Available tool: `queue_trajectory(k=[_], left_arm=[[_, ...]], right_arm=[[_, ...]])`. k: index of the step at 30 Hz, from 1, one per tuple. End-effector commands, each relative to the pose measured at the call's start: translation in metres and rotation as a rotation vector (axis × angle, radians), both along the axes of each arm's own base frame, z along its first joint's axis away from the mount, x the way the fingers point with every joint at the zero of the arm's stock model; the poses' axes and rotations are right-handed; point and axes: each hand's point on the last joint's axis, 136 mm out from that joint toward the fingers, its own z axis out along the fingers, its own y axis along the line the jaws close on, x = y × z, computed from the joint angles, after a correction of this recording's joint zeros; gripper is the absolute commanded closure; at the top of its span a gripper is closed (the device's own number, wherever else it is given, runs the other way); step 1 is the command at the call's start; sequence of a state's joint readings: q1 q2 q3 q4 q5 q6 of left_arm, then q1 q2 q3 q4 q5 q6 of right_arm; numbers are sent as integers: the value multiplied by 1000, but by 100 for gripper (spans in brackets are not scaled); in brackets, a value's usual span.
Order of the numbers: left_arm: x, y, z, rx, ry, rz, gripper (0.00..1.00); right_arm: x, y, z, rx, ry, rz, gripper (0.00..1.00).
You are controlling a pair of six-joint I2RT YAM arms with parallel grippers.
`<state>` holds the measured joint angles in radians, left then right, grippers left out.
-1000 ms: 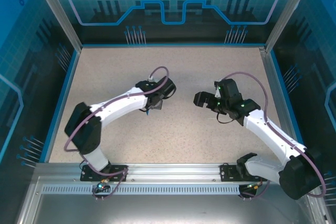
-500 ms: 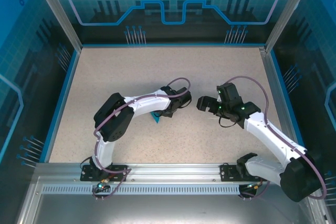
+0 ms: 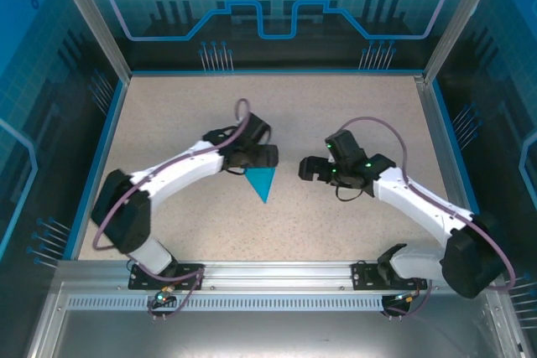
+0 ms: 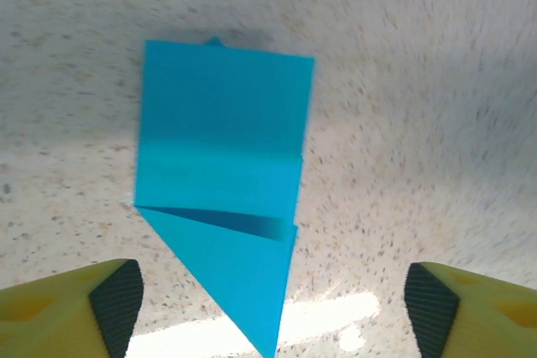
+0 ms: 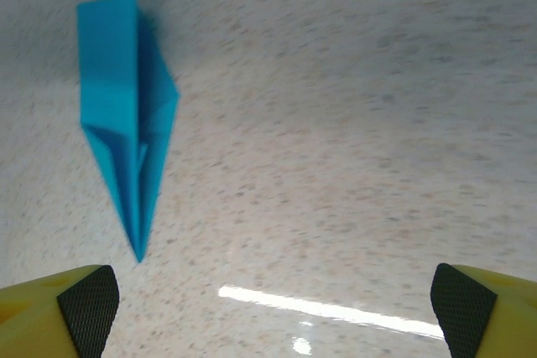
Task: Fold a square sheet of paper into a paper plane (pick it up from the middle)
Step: Turn over the paper at the center of the table, then move the paper to the center of the table.
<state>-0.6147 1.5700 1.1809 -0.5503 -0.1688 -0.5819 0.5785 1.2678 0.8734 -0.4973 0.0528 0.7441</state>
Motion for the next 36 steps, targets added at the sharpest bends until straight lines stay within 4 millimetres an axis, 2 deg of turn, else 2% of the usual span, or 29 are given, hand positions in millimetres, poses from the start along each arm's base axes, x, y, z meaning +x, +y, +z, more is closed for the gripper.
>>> queue_trajectory(k=[1,6,10,12,15,18,21,27,36], left_arm=[[-2,25,-5,-137,31,99,11],[-10,83,-20,-155,51,267,7],[-21,116,-35,-221,75,397,6],[-25,130,-40,-239,76,449,5],[-32,147,-45,-254,81,507,5],[-37,159,-49,-266,86,549,5],[-39,159,-51,-298,99,551,5],[-36,152,-50,-332,107,517,4],[-34,137,-49,-376,130,439,3]], right_arm=[[11,44,19,44,-59,53,1],[9,122,19,66,-49,183,6],[5,181,8,115,-4,264,8],[6,199,-2,118,22,275,8],[11,212,-21,119,67,269,9],[15,217,-39,114,108,262,10],[16,213,-56,76,132,251,11],[11,188,-86,-14,175,240,13],[-14,137,-106,-86,219,345,16]])
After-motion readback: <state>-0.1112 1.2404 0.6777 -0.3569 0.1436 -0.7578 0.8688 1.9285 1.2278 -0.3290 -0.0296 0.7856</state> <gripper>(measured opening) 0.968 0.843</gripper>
